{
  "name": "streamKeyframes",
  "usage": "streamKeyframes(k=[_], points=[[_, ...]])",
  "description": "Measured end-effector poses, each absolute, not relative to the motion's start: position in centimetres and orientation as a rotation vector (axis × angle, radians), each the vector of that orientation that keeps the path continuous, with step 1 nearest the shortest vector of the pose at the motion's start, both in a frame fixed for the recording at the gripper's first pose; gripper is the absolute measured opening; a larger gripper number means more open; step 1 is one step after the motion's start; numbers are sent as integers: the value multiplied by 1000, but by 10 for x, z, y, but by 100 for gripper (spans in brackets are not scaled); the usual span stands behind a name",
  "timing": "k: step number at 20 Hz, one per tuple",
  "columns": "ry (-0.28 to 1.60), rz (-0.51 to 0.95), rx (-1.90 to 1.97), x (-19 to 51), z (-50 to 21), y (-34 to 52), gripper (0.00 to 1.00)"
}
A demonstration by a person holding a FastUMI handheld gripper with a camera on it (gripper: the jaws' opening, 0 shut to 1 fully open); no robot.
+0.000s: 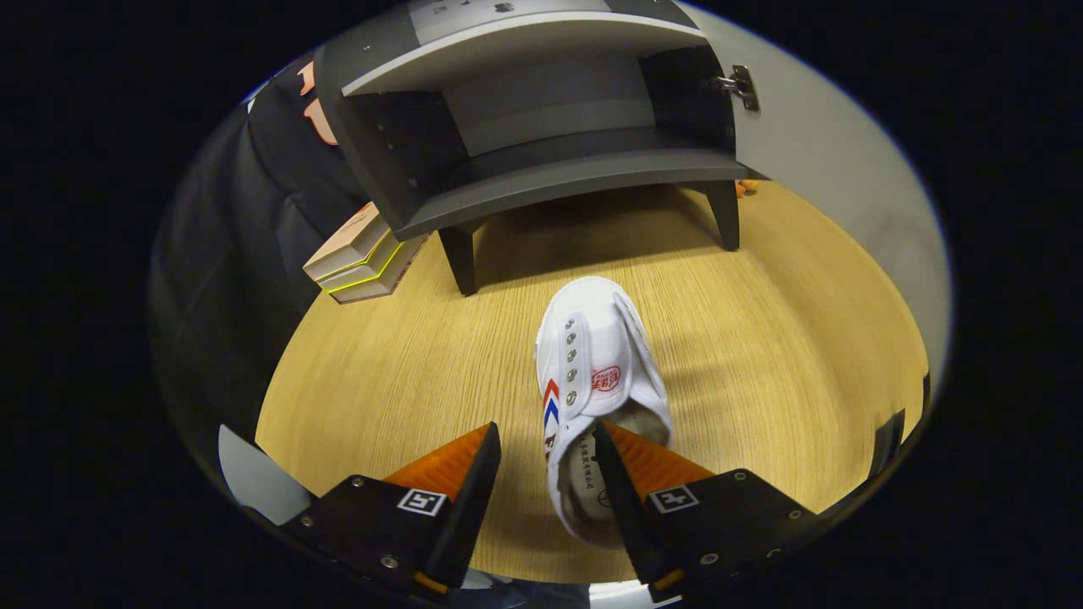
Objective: Open the shoe cabinet door, grab the shoes and put them into the shoe cabinet, then close the shoe cabinet door.
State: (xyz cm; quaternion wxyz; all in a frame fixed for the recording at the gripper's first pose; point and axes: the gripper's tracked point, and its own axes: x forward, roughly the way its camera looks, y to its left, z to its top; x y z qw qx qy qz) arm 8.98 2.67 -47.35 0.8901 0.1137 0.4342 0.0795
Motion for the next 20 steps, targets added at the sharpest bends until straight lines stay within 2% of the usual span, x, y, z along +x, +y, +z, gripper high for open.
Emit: streamKeyframes(k=[1,3,4,5,8,10,13,20], points=[[905,166,253,94,-477,28,70],[912,165,282,99,-481,29,59],[915,159,292,101,-484,27,46],[925,153,301,101,-486,25,42],[917,154,333,103,-485,25,15],[905,149,305,104,-483,24,5],[872,134,264,111,-469,24,0],[835,147,245,103,-423,22,0]])
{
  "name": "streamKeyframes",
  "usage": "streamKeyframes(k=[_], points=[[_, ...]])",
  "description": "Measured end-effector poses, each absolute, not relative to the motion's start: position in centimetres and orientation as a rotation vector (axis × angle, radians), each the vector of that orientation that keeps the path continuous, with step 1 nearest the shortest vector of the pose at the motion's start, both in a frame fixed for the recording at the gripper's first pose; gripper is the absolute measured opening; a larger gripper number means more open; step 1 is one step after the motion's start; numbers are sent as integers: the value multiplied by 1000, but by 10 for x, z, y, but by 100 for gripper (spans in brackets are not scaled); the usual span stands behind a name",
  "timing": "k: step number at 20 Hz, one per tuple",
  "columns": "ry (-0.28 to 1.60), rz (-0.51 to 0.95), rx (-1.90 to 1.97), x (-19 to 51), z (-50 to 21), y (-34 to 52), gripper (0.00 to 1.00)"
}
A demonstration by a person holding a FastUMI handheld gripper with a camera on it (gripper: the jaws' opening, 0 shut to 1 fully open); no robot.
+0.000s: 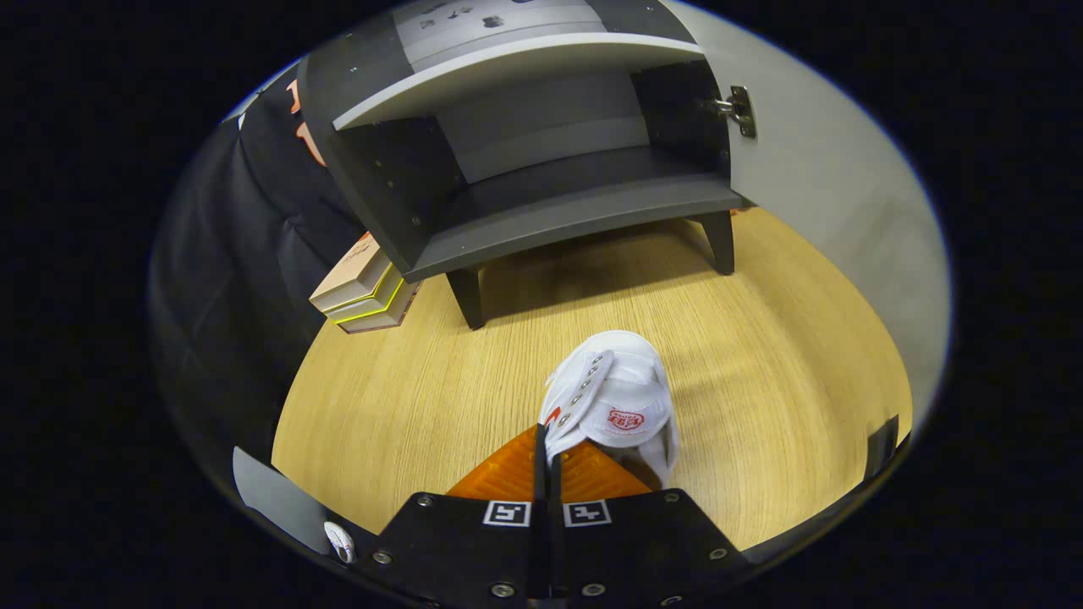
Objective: Open the shoe cabinet door, grab the shoes and put them into the shoe cabinet, then close the shoe cabinet door.
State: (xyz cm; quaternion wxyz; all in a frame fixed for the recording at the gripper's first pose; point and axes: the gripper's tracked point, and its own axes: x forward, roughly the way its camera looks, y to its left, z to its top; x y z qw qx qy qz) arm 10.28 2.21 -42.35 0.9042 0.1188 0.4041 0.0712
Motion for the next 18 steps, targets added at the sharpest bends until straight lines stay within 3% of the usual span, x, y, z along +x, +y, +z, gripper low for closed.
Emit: streamKeyframes(k=[11,18], points=[[532,209,205,107,-216,21,0],[377,240,144,178,-124,15,0]])
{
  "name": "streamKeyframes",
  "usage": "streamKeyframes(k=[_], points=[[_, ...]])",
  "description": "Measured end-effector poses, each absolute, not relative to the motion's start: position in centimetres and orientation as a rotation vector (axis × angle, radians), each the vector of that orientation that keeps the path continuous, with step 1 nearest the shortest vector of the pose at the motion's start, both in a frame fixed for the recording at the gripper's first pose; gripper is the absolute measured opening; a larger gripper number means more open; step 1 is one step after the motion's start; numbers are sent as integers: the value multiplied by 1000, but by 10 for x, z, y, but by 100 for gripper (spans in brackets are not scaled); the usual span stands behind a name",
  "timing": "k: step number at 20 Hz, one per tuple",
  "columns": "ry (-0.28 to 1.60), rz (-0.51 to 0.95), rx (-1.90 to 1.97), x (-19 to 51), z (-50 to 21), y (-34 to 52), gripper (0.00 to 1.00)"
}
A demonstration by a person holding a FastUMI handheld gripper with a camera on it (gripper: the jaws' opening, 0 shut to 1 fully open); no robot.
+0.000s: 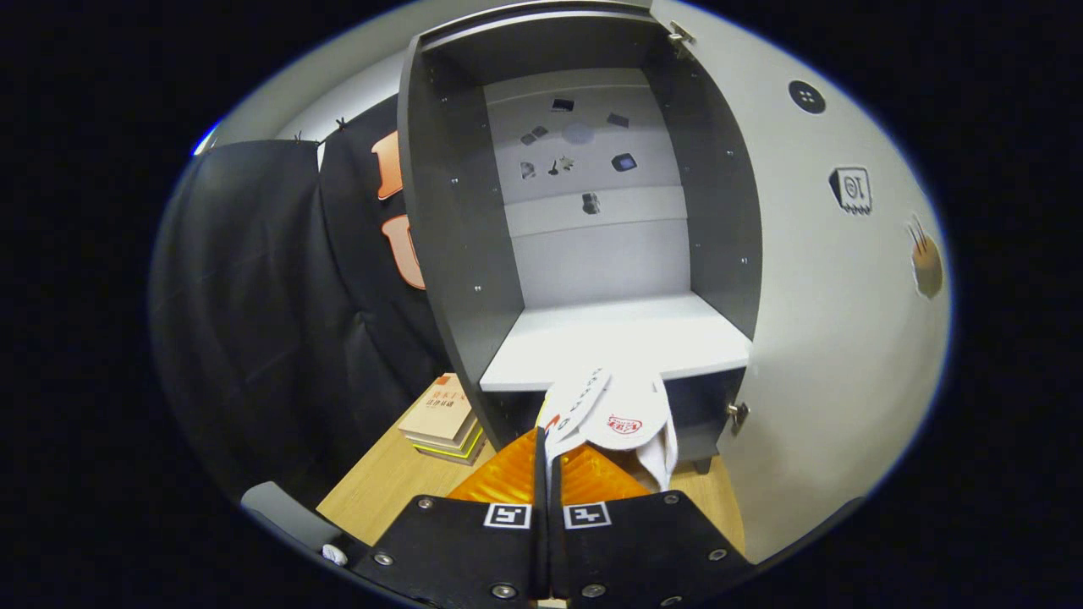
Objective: Open the shoe cabinet door, grab the shoes and put them into the shoe cabinet, then close the shoe cabinet door.
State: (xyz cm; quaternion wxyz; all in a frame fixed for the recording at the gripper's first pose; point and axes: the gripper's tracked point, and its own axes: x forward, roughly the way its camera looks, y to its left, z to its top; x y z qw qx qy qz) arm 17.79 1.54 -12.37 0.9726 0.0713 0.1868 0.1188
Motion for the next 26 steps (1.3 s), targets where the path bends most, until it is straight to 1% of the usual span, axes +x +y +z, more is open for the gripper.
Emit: streamKeyframes(k=[4,6,10,13,17,21,22,23,25,26], points=[[348,253,121,240,-96,14,0],[331,260,111,282,-89,15,0],[358,257,110,359,-95,18,0],[387,247,104,403,-105,21,0],[441,235,95,430,-123,26,0],[503,217,134,434,-141,27,1],[503,217,148,433,-141,29,8],[506,223,156,431,-142,31,9],[488,226,150,428,-140,34,20],[475,227,142,423,-136,34,31]])
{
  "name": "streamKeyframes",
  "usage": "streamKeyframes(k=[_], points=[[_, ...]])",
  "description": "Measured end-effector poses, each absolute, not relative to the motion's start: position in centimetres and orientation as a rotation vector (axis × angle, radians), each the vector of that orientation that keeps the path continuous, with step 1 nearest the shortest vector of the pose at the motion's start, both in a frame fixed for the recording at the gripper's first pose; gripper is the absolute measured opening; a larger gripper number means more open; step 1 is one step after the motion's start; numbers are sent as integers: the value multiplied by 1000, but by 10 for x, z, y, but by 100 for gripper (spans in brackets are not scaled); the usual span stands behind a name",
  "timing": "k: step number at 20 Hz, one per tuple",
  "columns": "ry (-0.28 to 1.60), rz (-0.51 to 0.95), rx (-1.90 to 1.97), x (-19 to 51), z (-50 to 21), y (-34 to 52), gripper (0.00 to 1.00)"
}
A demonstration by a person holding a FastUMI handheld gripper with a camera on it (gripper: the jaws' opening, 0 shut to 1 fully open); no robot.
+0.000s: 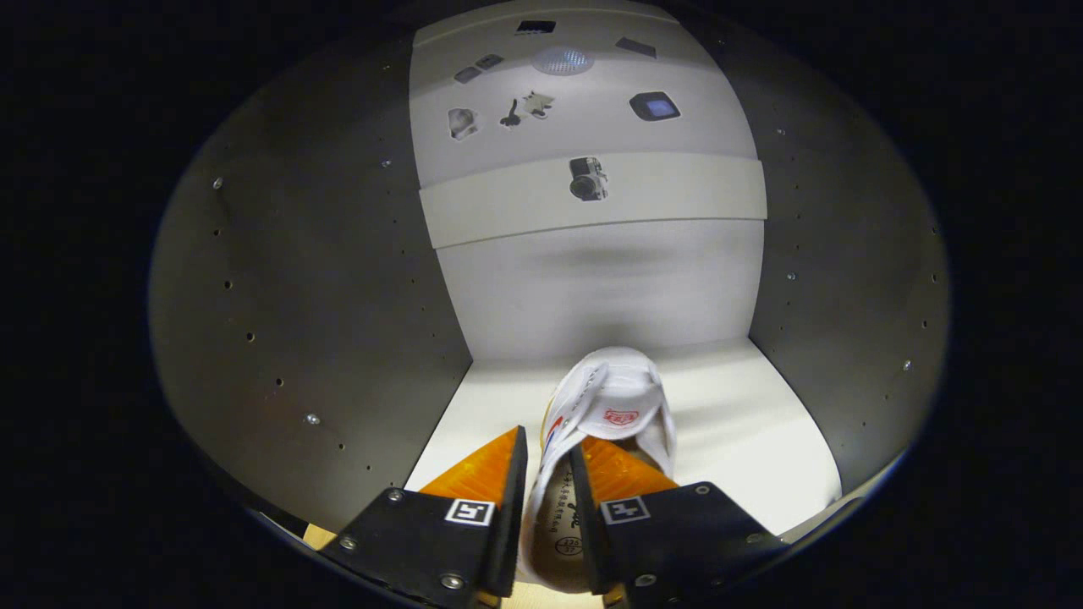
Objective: Open the shoe cabinet door, grab the shoes and put them into the shoe cabinet, then close the shoe cabinet door.
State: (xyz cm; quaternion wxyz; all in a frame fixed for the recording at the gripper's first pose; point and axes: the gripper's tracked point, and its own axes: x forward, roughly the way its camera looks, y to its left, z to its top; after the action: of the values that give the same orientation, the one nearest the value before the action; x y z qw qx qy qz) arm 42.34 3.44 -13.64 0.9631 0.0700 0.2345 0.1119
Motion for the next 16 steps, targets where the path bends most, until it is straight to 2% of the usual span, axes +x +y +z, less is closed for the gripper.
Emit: streamKeyframes(k=[1,2,3,4,16], points=[[455,221,143,421,-131,34,36],[439,207,137,420,-127,30,50],[429,198,134,417,-123,28,57],[419,191,137,413,-120,26,60],[284,157,82,313,-55,6,73]])
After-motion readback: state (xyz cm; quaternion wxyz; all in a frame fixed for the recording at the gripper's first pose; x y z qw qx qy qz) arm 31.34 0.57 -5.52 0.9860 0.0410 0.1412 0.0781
